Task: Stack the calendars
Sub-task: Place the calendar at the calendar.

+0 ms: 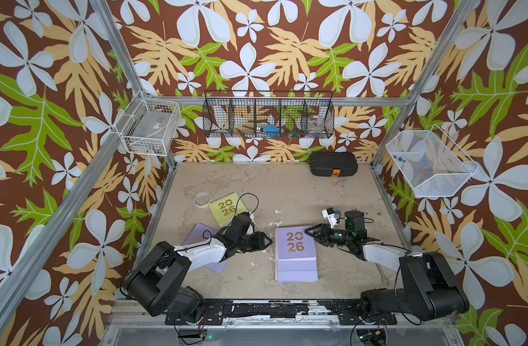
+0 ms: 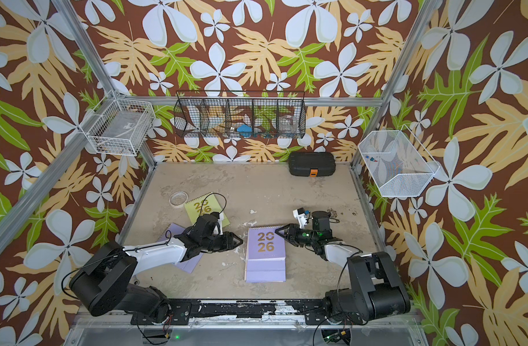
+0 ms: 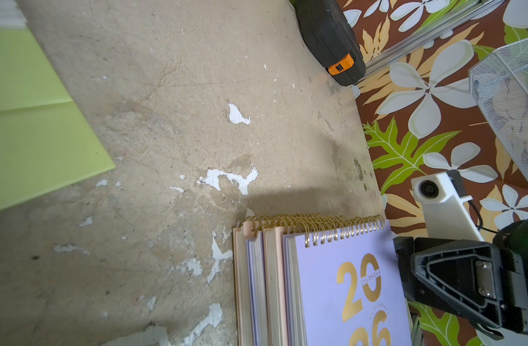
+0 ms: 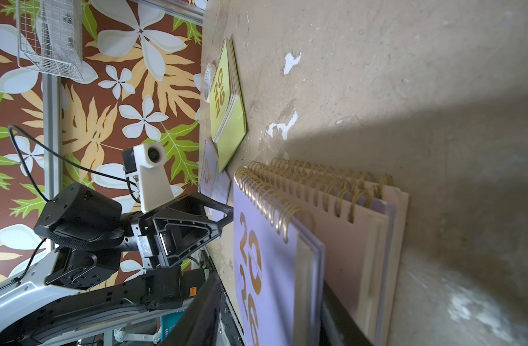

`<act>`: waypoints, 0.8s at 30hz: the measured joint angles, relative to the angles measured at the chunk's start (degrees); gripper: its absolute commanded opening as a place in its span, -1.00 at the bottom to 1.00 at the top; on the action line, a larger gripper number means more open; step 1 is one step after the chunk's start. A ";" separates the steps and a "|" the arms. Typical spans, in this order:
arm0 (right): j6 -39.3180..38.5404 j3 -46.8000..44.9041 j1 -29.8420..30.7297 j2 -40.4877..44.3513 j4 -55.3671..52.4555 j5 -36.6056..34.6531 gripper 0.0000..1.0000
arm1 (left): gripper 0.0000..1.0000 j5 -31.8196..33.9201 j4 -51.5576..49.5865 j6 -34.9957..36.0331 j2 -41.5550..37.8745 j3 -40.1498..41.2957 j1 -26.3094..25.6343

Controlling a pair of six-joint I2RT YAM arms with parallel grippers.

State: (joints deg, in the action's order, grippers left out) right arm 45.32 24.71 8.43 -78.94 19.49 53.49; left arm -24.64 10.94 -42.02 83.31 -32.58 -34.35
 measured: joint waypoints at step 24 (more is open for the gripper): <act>-13.84 9.53 0.02 6.16 -26.03 -17.29 0.45 | -0.13 0.44 -2.86 0.39 1.51 -1.53 -0.13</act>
State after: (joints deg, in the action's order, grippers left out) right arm 31.48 34.24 8.45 -72.77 -6.55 36.21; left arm -24.21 8.08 -41.63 84.82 -34.11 -34.48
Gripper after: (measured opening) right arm 0.721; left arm 0.438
